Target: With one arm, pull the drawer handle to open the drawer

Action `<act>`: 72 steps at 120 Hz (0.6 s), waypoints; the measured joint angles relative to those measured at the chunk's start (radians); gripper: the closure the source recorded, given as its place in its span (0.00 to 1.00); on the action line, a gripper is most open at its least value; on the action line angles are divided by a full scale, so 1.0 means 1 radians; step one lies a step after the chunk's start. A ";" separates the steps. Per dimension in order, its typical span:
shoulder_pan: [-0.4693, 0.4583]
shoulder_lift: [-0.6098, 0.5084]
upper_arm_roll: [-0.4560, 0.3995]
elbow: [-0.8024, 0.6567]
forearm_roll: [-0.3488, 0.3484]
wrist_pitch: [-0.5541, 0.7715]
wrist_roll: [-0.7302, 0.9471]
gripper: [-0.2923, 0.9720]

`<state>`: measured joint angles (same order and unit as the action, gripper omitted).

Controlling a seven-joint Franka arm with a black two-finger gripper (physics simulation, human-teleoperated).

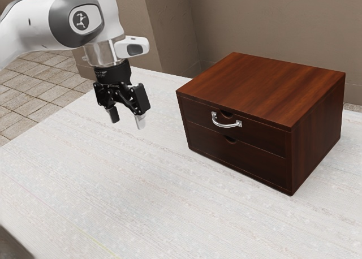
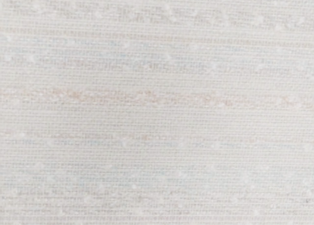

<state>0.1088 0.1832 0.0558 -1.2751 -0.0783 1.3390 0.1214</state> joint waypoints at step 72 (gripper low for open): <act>-0.035 -0.078 -0.214 0.104 0.009 0.137 0.475 0.23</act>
<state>0.0734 0.1050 -0.1584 -1.1713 -0.0696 1.4758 0.5963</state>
